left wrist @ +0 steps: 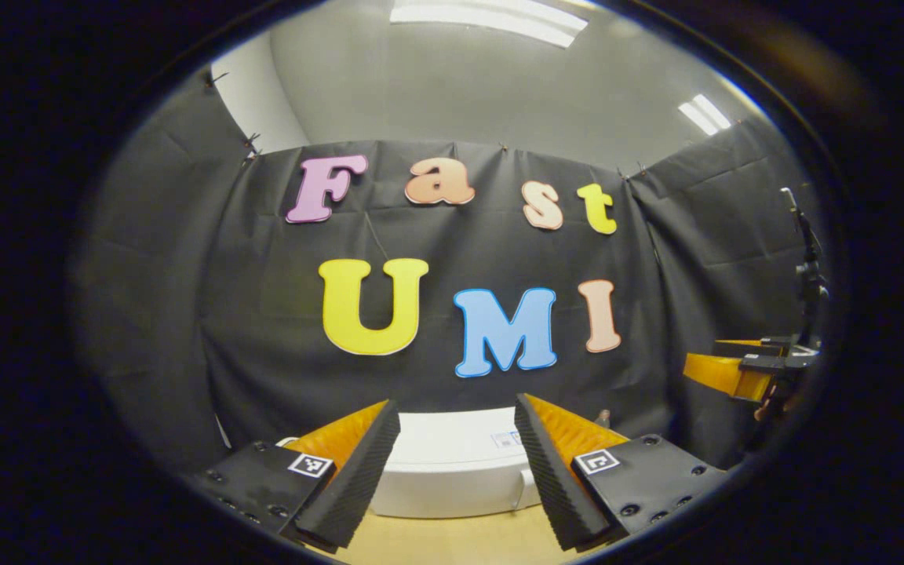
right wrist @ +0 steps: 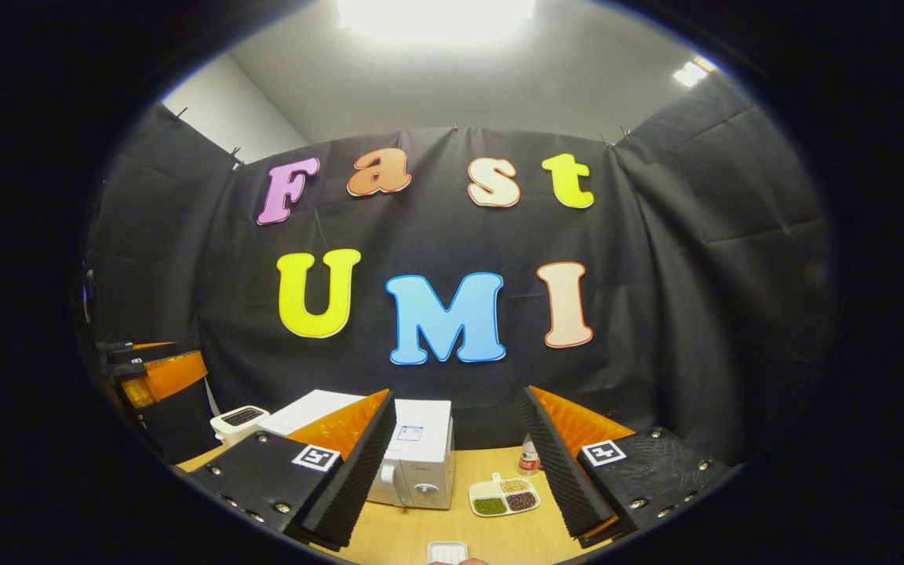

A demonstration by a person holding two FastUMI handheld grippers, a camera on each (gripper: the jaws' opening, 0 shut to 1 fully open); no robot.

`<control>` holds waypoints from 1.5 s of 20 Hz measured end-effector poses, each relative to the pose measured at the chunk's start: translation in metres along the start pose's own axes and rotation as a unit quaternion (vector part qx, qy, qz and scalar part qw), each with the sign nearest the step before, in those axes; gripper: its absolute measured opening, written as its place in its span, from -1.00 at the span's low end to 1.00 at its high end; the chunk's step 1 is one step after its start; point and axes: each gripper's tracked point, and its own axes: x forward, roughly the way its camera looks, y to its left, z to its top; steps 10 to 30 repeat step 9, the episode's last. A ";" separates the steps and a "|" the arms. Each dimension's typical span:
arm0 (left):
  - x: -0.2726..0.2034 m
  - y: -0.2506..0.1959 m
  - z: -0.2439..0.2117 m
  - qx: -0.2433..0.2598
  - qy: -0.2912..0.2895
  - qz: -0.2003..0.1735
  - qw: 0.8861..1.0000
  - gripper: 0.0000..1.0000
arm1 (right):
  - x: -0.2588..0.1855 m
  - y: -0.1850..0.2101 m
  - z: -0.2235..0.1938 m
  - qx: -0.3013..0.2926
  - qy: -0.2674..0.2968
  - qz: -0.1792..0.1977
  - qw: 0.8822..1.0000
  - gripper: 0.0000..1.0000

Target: Open the microwave oven with the left hand, put the food in, and close the microwave oven.

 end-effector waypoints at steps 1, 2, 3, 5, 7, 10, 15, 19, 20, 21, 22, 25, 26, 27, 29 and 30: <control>-0.008 0.006 0.003 0.000 -0.004 0.003 1.000 0.93 | -0.005 0.006 0.002 0.000 -0.001 -0.001 1.000 0.92; -0.015 0.014 0.006 0.000 -0.006 0.006 1.000 0.92 | -0.009 0.011 0.003 0.001 -0.001 -0.001 1.000 0.92; -0.023 0.021 0.009 0.000 -0.010 0.008 1.000 0.94 | -0.014 0.015 0.002 0.001 0.000 -0.002 1.000 0.92; -0.036 0.028 0.011 -0.001 -0.015 0.007 1.000 0.92 | -0.021 0.020 0.005 0.004 -0.001 -0.007 1.000 0.92; -0.042 0.033 0.016 -0.001 -0.018 0.002 1.000 0.94 | -0.030 0.024 0.005 0.005 -0.002 -0.014 1.000 0.92; -0.049 0.033 0.021 -0.002 -0.027 -0.006 1.000 0.94 | -0.033 0.028 0.006 -0.004 -0.001 -0.022 1.000 0.92; -0.049 0.033 0.021 -0.002 -0.027 -0.006 1.000 0.94 | -0.033 0.028 0.006 -0.004 -0.001 -0.022 1.000 0.92; -0.049 0.033 0.021 -0.002 -0.027 -0.006 1.000 0.94 | -0.033 0.028 0.006 -0.004 -0.001 -0.022 1.000 0.92; -0.049 0.033 0.021 -0.002 -0.027 -0.006 1.000 0.94 | -0.033 0.028 0.006 -0.004 -0.001 -0.022 1.000 0.92; -0.049 0.033 0.021 -0.002 -0.027 -0.006 1.000 0.94 | -0.033 0.028 0.006 -0.004 -0.001 -0.022 1.000 0.92; -0.049 0.033 0.021 -0.002 -0.027 -0.006 1.000 0.94 | -0.033 0.028 0.006 -0.004 -0.001 -0.022 1.000 0.92; -0.049 0.033 0.021 -0.002 -0.027 -0.006 1.000 0.94 | -0.033 0.028 0.006 -0.004 -0.001 -0.022 1.000 0.92; -0.049 0.033 0.021 -0.002 -0.027 -0.006 1.000 0.94 | -0.033 0.028 0.006 -0.004 -0.001 -0.022 1.000 0.92; -0.049 0.033 0.021 -0.002 -0.027 -0.006 1.000 0.94 | -0.033 0.028 0.006 -0.004 -0.001 -0.022 1.000 0.92; -0.049 0.033 0.021 -0.002 -0.027 -0.006 1.000 0.94 | -0.033 0.028 0.006 -0.004 -0.001 -0.022 1.000 0.92; -0.049 0.033 0.021 -0.002 -0.027 -0.006 1.000 0.94 | -0.033 0.028 0.006 -0.004 -0.001 -0.022 1.000 0.92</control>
